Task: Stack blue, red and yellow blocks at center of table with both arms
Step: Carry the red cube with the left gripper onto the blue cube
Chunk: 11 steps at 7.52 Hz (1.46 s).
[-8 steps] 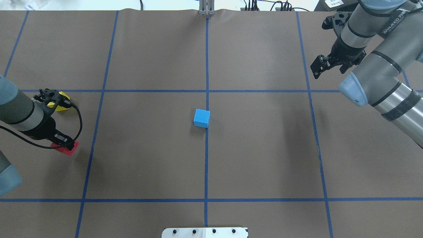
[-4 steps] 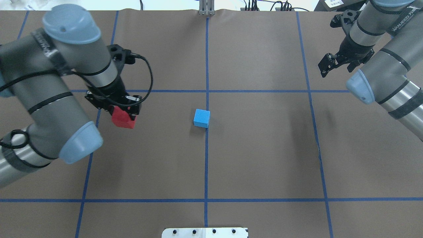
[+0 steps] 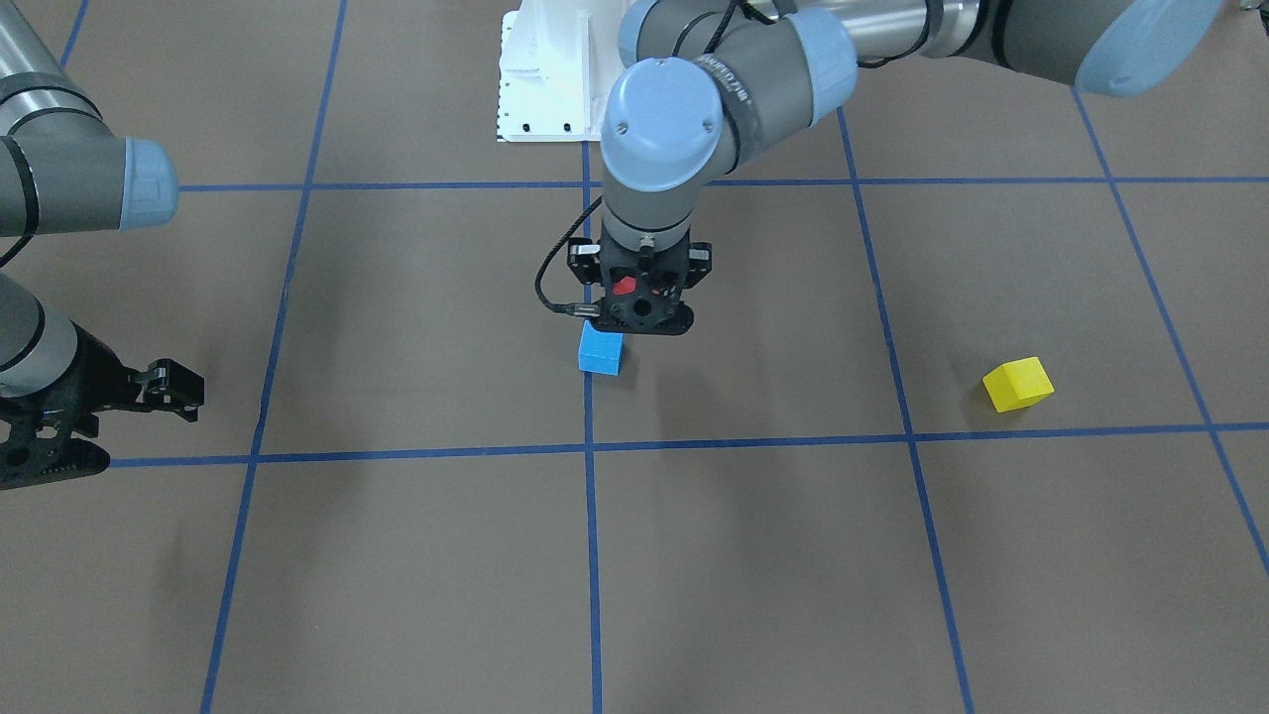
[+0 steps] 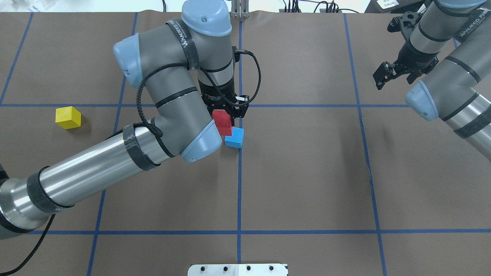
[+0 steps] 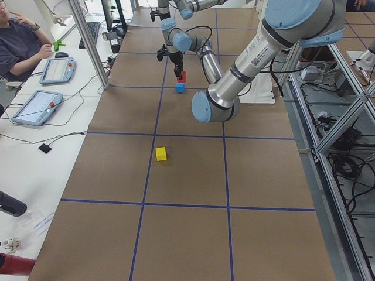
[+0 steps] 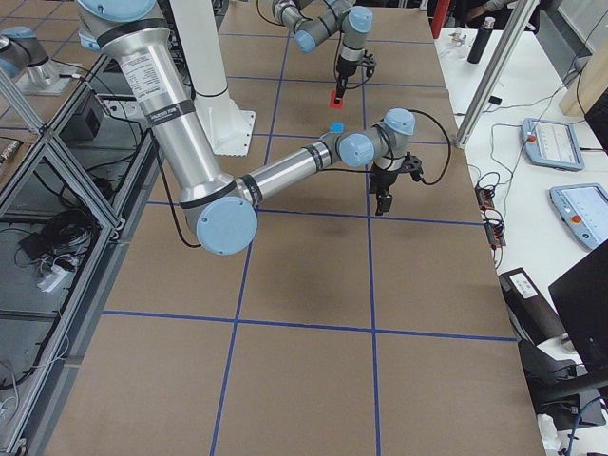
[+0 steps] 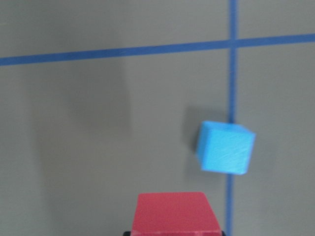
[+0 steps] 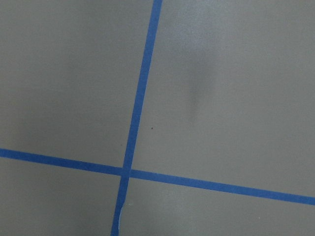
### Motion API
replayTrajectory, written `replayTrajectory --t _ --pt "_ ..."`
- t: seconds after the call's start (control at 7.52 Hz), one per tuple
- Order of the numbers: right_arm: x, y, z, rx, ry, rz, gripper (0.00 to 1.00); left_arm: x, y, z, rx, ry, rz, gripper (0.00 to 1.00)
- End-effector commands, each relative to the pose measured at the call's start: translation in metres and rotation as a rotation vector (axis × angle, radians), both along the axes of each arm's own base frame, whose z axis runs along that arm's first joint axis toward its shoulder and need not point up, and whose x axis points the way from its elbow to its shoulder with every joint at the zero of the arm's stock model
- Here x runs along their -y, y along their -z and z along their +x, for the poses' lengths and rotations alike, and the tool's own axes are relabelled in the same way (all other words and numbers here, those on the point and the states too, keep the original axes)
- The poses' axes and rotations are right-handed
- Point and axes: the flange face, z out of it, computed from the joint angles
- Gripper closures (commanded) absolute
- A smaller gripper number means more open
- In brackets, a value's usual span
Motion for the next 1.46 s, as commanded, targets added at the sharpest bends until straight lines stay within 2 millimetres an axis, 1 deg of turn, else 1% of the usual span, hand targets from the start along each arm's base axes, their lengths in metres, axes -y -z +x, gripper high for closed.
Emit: replayTrajectory --t 0.0,0.27,0.4,1.2,1.33 --pt "0.0 0.0 0.001 0.001 -0.003 -0.002 0.01 0.008 -0.003 0.022 -0.019 -0.04 0.05 1.0" --pt "0.0 0.0 0.001 -0.001 -0.006 -0.003 0.01 -0.006 -0.006 0.035 -0.016 -0.07 0.059 1.0" --pt "0.0 0.0 0.001 -0.001 -0.005 -0.002 0.01 -0.012 -0.011 0.046 0.004 -0.069 0.078 1.0" --pt "0.0 0.0 0.001 0.0 -0.006 -0.006 0.01 -0.007 -0.025 0.056 0.022 -0.066 0.078 1.0" --pt "0.0 0.0 0.001 0.0 -0.006 -0.006 0.01 -0.007 -0.024 0.056 0.013 -0.064 0.083 1.0"
